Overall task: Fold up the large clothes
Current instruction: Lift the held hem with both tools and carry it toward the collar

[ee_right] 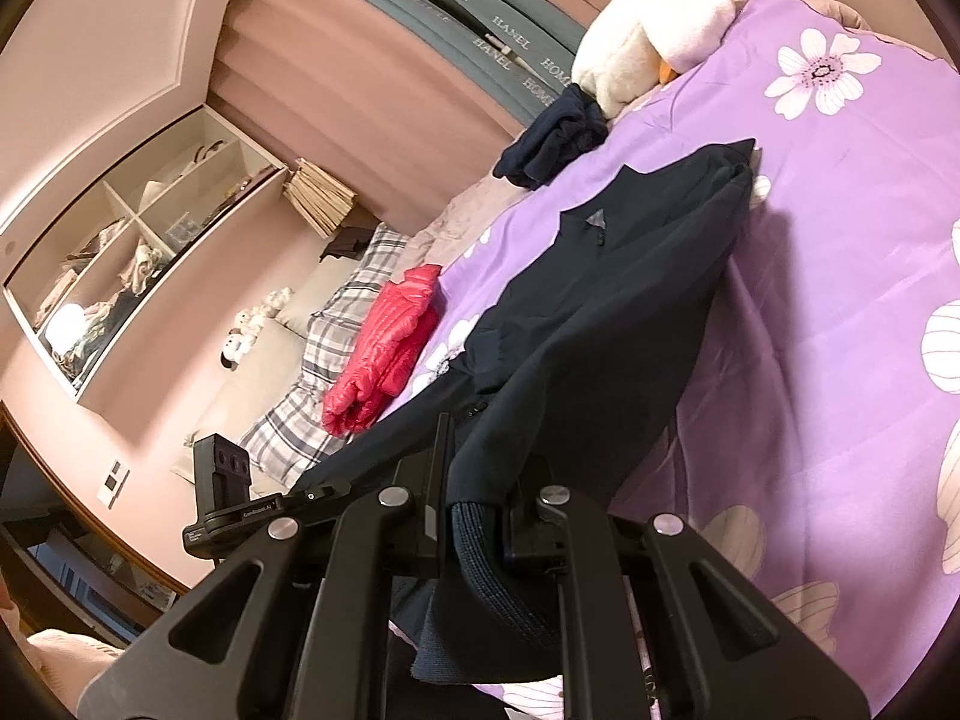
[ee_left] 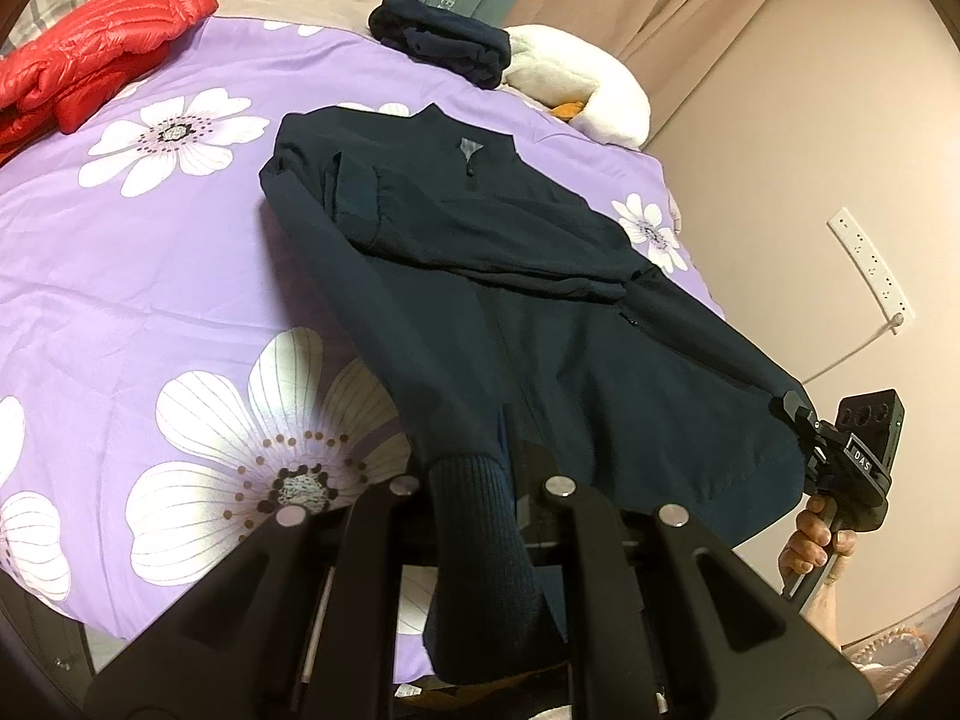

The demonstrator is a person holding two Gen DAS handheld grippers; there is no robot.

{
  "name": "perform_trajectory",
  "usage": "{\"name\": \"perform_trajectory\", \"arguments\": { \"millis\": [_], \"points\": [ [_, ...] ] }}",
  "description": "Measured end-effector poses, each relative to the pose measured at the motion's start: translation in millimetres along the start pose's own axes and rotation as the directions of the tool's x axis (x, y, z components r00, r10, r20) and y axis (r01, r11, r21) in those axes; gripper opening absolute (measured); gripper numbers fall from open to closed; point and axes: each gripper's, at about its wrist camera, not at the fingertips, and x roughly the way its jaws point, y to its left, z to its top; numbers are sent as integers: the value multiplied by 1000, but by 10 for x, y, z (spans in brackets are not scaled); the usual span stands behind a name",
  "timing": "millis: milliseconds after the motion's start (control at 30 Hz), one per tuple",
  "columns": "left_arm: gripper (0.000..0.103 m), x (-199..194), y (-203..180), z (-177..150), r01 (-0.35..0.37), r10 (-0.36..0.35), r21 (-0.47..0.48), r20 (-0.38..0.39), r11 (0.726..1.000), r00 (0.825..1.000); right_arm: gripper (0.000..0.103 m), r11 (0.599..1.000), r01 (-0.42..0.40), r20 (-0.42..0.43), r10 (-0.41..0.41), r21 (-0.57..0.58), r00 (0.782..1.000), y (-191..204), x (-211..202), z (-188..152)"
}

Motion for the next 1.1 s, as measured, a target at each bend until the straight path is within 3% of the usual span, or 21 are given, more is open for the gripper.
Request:
{"name": "perform_trajectory", "arguments": {
  "millis": [700,1100],
  "points": [
    [10,-450,-206,12,79,-81,36,75,996,994,12,990,-139,58,141,-35,988,259,-211,123],
    [10,-571,-257,57,99,-103,38,104,994,989,12,983,-174,77,179,-63,981,355,-278,189]
  ]
}}
